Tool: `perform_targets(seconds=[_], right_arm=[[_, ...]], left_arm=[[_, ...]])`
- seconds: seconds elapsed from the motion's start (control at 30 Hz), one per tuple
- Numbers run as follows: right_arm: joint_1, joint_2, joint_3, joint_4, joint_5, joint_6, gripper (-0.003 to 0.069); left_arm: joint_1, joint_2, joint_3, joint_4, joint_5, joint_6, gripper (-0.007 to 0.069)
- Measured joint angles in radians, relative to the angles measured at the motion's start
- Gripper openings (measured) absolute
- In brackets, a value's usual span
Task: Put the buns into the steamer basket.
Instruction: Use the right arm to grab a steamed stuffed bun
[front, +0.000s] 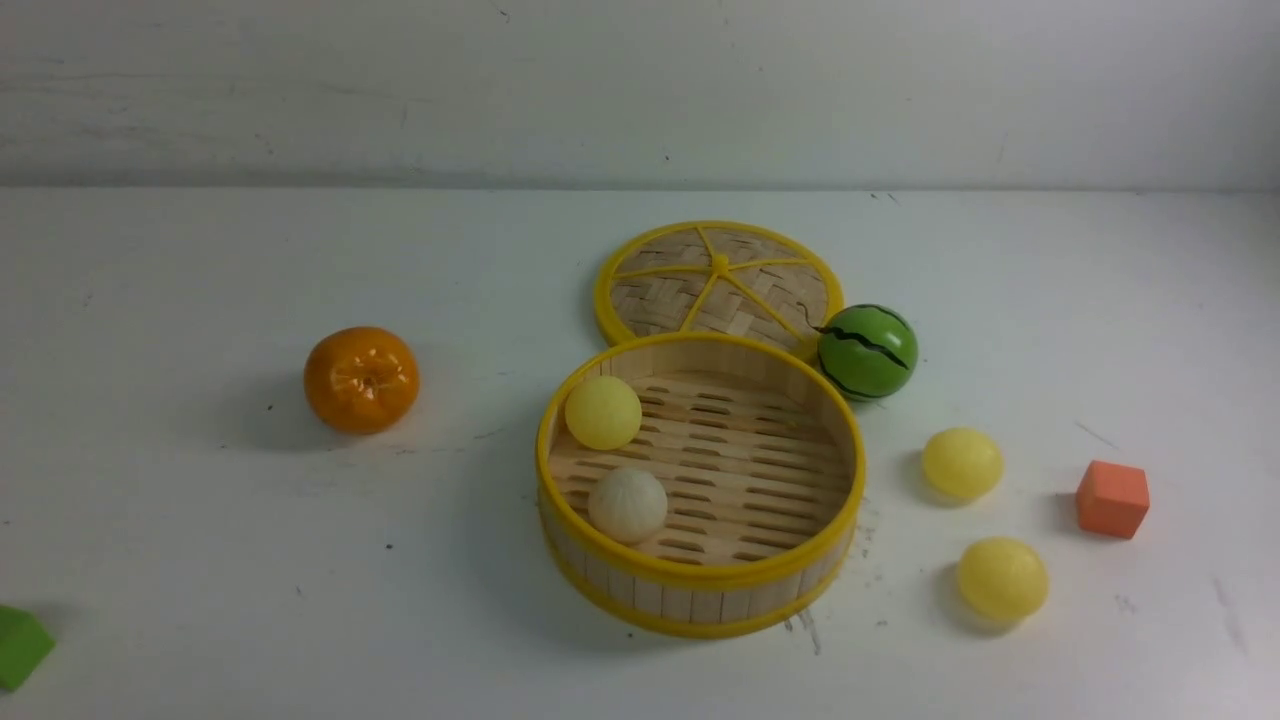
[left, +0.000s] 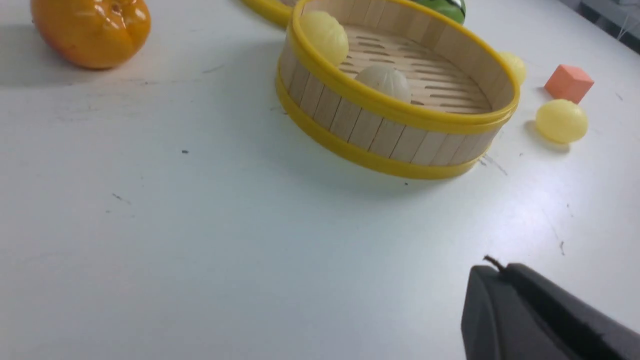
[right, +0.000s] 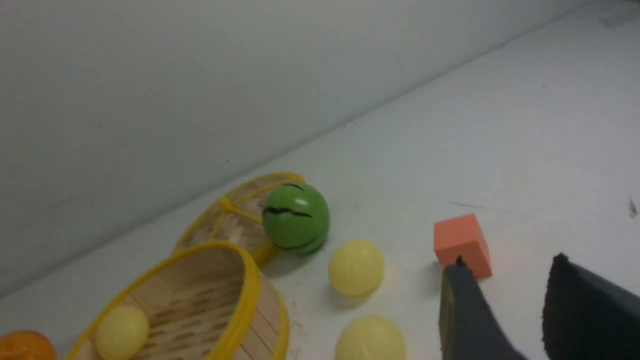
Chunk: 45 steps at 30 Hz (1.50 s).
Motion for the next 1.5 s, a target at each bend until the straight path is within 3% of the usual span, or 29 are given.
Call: perform_targets(seconds=[0.13, 0.23, 0.27, 0.37, 0.43, 0.57, 0.67, 0.9, 1.17, 1.5], right_arm=[[0.0, 0.003, -0.028, 0.042, -0.078, 0.112, 0.0236], [0.0, 0.055, -0.117, 0.033, -0.005, 0.152, 0.0223], [0.005, 0.146, -0.223, 0.001, 0.098, 0.148, 0.0214], [0.036, 0.323, -0.4, -0.048, 0.305, 0.066, 0.0203], [0.092, 0.529, -0.578, -0.055, 0.535, -0.091, 0.0202], [0.144, 0.788, -0.753, -0.013, 0.758, -0.265, 0.0202], [0.156, 0.97, -0.832, 0.059, 0.833, -0.347, 0.0202], [0.159, 1.398, -0.988, 0.233, 0.867, -0.521, 0.0212], [0.159, 1.665, -1.151, 0.285, 0.805, -0.533, 0.0241], [0.159, 1.788, -1.207, 0.258, 0.734, -0.521, 0.0244]], left_arm=[[0.0, 0.0, 0.0, 0.0, 0.013, 0.0, -0.0013], [0.0, 0.0, 0.0, 0.0, 0.013, 0.0, -0.0013], [0.0, 0.0, 0.0, 0.0, 0.013, 0.0, -0.0013], [0.0, 0.0, 0.0, 0.0, 0.013, 0.0, -0.0013], [0.0, 0.0, 0.0, 0.0, 0.013, 0.0, -0.0013], [0.0, 0.0, 0.0, 0.0, 0.013, 0.0, -0.0013], [0.0, 0.0, 0.0, 0.0, 0.013, 0.0, -0.0013], [0.0, 0.0, 0.0, 0.0, 0.013, 0.0, -0.0011], [0.0, 0.0, 0.0, 0.0, 0.013, 0.0, -0.0005], [0.0, 0.0, 0.0, 0.0, 0.013, 0.0, 0.0002]])
